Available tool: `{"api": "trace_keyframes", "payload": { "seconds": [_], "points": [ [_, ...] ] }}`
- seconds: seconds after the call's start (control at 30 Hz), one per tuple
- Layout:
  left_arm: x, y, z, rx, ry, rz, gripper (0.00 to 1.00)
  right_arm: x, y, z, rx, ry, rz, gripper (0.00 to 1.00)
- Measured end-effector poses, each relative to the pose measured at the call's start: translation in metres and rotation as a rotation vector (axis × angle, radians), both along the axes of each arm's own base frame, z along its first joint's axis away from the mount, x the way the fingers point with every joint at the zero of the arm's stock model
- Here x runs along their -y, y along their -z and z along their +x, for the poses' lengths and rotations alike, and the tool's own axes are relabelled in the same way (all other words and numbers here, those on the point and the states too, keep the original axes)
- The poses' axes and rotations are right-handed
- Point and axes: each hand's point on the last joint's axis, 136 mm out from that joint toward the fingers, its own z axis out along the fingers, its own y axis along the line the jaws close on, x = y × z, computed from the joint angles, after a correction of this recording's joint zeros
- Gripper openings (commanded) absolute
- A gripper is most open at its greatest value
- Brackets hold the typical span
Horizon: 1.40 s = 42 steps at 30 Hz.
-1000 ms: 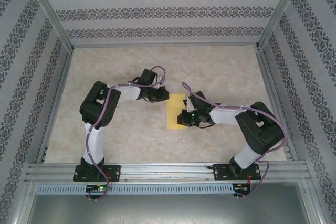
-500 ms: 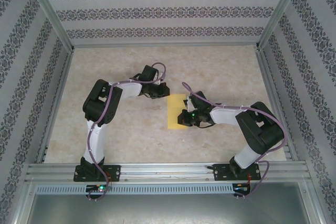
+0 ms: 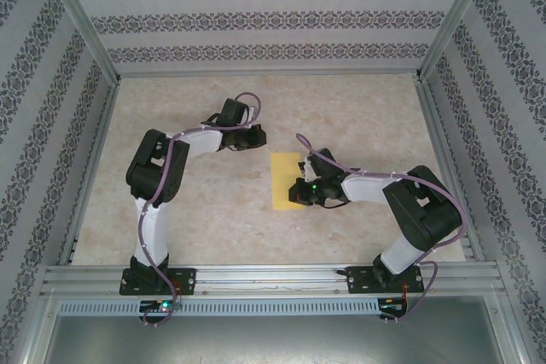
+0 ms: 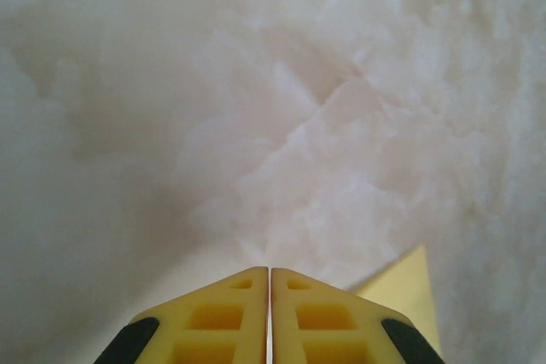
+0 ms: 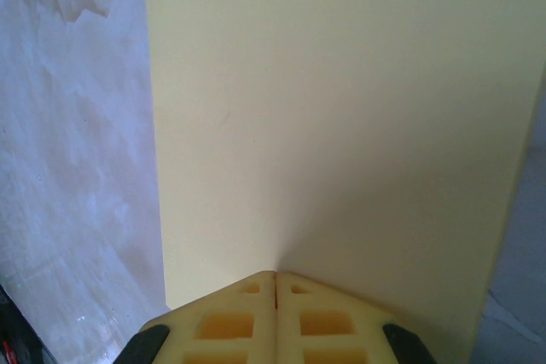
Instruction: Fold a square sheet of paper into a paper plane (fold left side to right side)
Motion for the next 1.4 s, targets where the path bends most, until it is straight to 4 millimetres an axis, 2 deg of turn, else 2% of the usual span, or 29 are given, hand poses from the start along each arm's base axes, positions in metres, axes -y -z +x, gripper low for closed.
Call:
{"api": "trace_keyframes", "payload": {
  "seconds": [0.13,0.23,0.3,0.43,0.53,0.9,1.17,1.4],
  "points": [
    [-0.003,-0.029,-0.023,0.043,0.014,-0.025,0.09,0.0,0.0,0.0,0.005,0.0,0.003,0.0],
    [0.002,-0.038,-0.047,0.043,0.044,-0.04,0.09,0.0,0.0,0.0,0.004,0.002,0.003,0.0],
    [0.009,-0.035,-0.065,0.025,0.073,-0.048,0.09,0.0,0.0,0.0,0.003,0.003,0.003,0.0],
    [0.031,-0.016,-0.103,-0.047,0.142,-0.055,0.09,0.0,0.0,0.0,0.005,0.003,0.005,0.0],
    [0.043,-0.006,-0.119,-0.084,0.18,-0.052,0.09,0.0,0.0,0.0,0.006,0.003,0.005,0.0],
    [0.041,0.032,-0.124,-0.162,0.168,-0.006,0.08,-0.001,0.0,0.0,0.008,0.001,0.007,0.0],
    [0.039,0.035,-0.124,-0.156,0.166,0.014,0.08,-0.001,-0.002,0.0,0.002,0.007,0.007,0.01],
    [0.038,0.035,-0.123,-0.145,0.171,0.025,0.07,0.001,-0.011,-0.002,-0.028,0.024,0.0,0.14]
  ]
}}
